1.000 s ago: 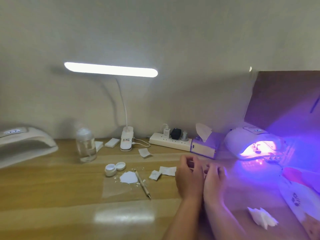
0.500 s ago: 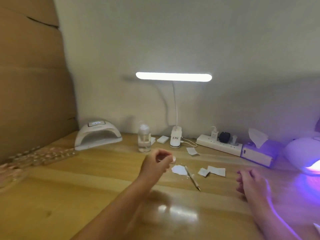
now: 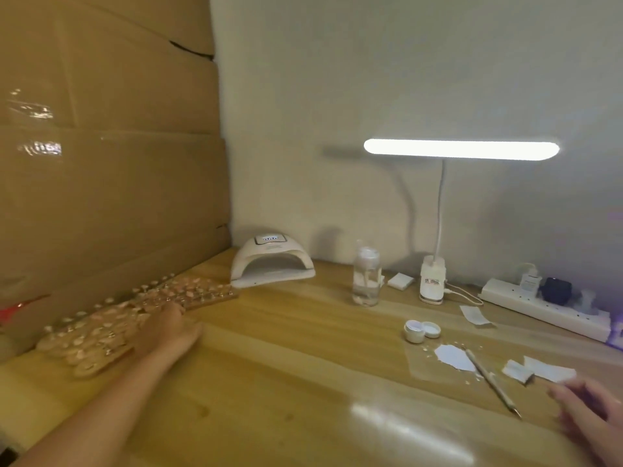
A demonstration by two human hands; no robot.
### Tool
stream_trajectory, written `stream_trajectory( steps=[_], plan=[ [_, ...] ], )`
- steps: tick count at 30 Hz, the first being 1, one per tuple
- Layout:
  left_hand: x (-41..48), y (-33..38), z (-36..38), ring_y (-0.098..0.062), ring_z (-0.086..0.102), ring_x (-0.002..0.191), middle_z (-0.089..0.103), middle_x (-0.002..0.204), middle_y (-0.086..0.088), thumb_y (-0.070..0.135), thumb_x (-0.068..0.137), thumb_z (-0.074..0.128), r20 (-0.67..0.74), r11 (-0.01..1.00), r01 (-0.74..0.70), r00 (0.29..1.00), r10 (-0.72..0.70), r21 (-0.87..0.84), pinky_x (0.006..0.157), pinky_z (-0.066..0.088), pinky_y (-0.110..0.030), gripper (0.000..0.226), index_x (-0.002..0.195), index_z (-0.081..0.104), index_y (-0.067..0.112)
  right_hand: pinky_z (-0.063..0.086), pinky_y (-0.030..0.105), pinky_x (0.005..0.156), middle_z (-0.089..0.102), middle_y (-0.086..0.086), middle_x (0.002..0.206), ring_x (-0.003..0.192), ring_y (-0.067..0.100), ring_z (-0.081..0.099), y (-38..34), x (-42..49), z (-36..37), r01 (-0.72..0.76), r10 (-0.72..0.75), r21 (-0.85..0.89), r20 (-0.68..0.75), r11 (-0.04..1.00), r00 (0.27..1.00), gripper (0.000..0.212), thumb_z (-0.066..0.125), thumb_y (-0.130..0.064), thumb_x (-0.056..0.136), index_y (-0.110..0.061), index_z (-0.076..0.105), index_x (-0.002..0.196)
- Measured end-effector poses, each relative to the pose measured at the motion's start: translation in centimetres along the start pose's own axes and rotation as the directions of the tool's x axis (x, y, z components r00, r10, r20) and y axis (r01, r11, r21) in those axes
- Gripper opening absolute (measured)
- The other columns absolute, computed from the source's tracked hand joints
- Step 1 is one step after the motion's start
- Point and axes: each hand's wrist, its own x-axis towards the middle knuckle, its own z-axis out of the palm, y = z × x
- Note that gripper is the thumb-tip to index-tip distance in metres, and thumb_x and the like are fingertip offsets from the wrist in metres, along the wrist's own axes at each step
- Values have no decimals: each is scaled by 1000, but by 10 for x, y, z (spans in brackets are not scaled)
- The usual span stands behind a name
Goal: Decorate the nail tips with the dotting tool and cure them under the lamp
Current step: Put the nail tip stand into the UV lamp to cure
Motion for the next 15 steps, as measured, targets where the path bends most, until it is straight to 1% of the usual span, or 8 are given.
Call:
stream_trajectory(
  steps=[3,5,7,8,9,12,14,15],
  plan=[
    [4,8,12,-31,59,111,61,122,-11,46,87,62,-65,998,-24,997,28,60,85,51,-38,54,126,50,11,44,20,45,58,14,62,49,17,55,32,29,11,-108,107,-29,-42,994,993,22,65,-2,92,-12,65,71],
    [9,9,16,-33,60,109,62,119,-13,48,87,60,-69,996,-3,998,9,86,82,52,-38,57,125,48,7,42,25,55,48,14,66,55,23,40,40,42,21,-175,173,-96,-31,980,984,33,59,6,90,-7,56,60],
    [15,10,18,-33,61,108,62,117,-14,50,88,58,-57,994,14,998,-8,109,82,53,-38,58,124,48,5,36,27,62,43,12,61,54,25,28,46,53,34,-198,198,-189,-19,962,980,55,36,29,89,-8,52,52],
    [17,10,19,-33,61,108,62,118,-14,50,89,57,-54,993,18,998,-12,114,82,52,-38,59,125,47,4,40,24,65,43,15,53,51,30,29,49,52,36,-213,217,-164,8,963,976,55,28,27,83,-8,51,47],
    [19,11,20,-34,61,109,62,118,-14,49,90,57,-58,992,18,998,-11,122,82,52,-38,59,126,47,4,43,17,66,42,19,46,49,37,35,51,50,33,-233,234,-116,-5,965,972,55,35,25,87,-6,52,44],
    [21,15,25,-34,60,110,61,121,-14,45,92,57,-91,990,0,996,13,143,85,51,-40,52,125,48,6,42,13,44,60,5,52,46,21,55,55,32,15,-220,223,-88,16,971,975,26,65,-18,90,-17,68,64],
    [22,15,27,-33,60,109,60,121,-13,45,91,58,-101,992,-23,994,35,124,85,53,-41,49,124,49,9,41,19,42,60,5,52,41,10,52,56,22,2,-111,118,-130,48,985,992,32,64,-54,86,-23,70,79],
    [23,14,28,-32,59,111,60,124,-12,45,92,58,-98,991,-50,993,62,120,86,52,-41,48,126,50,13,40,19,41,61,5,53,41,8,51,50,18,-4,-38,45,-169,35,985,998,36,62,-60,85,-25,70,83]
  ],
)
